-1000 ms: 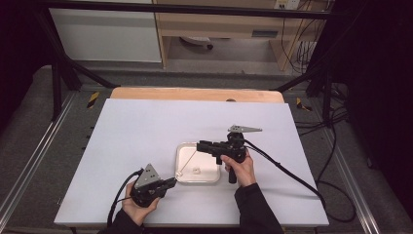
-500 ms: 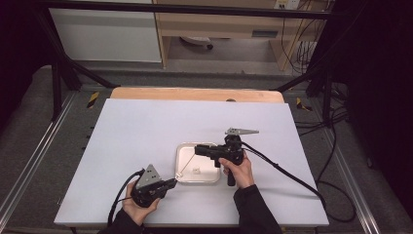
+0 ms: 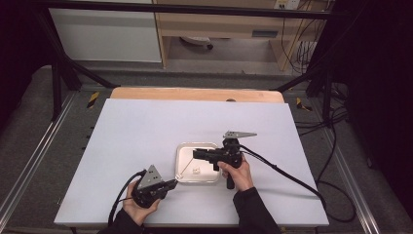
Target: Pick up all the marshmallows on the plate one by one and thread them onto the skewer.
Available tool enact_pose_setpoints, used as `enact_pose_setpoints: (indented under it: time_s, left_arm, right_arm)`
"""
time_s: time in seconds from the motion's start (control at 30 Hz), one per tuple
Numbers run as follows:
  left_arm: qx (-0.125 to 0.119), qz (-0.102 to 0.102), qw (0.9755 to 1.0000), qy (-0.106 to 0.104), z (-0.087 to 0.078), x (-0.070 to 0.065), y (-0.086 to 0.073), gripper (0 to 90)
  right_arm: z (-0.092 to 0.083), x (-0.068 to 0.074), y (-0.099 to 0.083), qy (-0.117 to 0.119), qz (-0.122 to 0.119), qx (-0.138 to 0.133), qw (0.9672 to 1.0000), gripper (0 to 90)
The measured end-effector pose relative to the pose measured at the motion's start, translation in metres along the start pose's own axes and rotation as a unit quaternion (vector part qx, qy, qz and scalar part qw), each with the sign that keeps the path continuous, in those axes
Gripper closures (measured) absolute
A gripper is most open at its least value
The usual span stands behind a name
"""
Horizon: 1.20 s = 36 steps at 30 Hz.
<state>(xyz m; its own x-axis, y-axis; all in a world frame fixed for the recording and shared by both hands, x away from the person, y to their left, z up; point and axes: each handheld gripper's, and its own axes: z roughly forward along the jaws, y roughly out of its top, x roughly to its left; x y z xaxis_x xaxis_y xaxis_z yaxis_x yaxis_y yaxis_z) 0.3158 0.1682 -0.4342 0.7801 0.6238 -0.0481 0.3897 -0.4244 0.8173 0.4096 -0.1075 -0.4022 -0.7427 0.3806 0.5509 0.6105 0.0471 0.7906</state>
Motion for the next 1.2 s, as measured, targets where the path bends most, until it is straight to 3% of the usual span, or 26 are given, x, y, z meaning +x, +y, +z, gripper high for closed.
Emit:
enact_pose_setpoints:
  time_s: [0.4, 0.93, 1.0, 1.03, 1.2]
  left_arm:
    - [-0.001, 0.004, 1.0, -0.004, 0.001, -0.001, -0.001, 88.7]
    - [-0.004, 0.002, 1.0, -0.005, 0.002, -0.002, -0.001, 88.7]
    - [-0.019, -0.004, 0.9997, -0.013, 0.001, -0.002, 0.0, 88.7]
    - [-0.025, -0.007, 0.9996, -0.014, 0.0, -0.002, 0.003, 88.6]
    - [-0.012, -0.013, 0.9998, -0.006, 0.005, -0.002, 0.002, 88.6]
  right_arm:
    - [0.003, 0.004, -0.008, 0.018, 0.001, -0.006, 0.9998, 80.9]
    - [0.007, 0.007, -0.016, 0.024, 0.0, -0.01, 0.9997, 81.7]
    - [0.008, 0.007, -0.016, 0.024, -0.001, -0.006, 0.9997, 81.7]
    - [0.011, 0.007, -0.019, 0.031, 0.001, 0.011, 0.9995, 81.4]
    - [0.021, 0.005, -0.032, 0.029, -0.001, 0.021, 0.9994, 80.5]
